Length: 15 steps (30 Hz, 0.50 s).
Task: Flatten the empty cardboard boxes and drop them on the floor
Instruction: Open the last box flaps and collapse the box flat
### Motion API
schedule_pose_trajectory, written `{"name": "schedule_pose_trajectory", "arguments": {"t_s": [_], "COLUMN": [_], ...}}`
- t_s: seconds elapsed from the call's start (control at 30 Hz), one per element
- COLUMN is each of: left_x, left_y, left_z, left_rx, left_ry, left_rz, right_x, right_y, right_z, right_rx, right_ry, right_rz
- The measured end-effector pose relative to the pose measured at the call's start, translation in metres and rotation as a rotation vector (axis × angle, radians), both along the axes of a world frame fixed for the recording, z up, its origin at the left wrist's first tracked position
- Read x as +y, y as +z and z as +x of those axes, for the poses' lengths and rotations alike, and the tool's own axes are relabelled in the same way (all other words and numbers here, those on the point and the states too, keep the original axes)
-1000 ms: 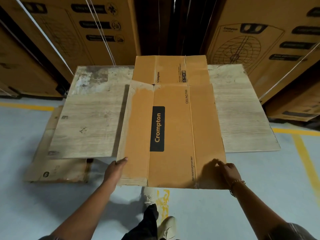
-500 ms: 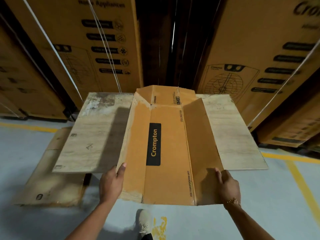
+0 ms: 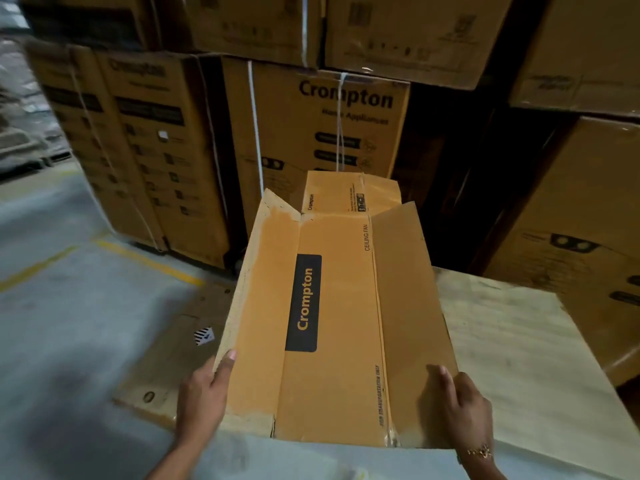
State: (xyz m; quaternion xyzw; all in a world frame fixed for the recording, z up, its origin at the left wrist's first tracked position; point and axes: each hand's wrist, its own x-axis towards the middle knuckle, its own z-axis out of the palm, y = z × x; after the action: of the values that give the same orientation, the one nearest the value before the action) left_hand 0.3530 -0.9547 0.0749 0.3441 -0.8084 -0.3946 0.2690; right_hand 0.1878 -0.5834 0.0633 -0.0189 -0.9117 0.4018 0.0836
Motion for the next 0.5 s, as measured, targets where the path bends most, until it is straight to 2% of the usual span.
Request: {"name": "schedule_pose_trajectory", "arguments": {"t_s": [0.3, 0.5], "left_x": [-0.213, -0.319], "left_y": [0.017, 0.015], "left_z": [0.089, 0.124], "left_rx": [0.015, -0.022], "left_ry": [0.121, 0.148], "left_rz": [0.013, 0.023], "right_x": [-0.235, -0.353], "right_y": [-0.001, -0.02], "right_z": [0.04, 0.061], "right_rx": [0.028, -0.034], "right_ry": [0.149, 0.199], "right_rz": [-0.016, -0.043]}}
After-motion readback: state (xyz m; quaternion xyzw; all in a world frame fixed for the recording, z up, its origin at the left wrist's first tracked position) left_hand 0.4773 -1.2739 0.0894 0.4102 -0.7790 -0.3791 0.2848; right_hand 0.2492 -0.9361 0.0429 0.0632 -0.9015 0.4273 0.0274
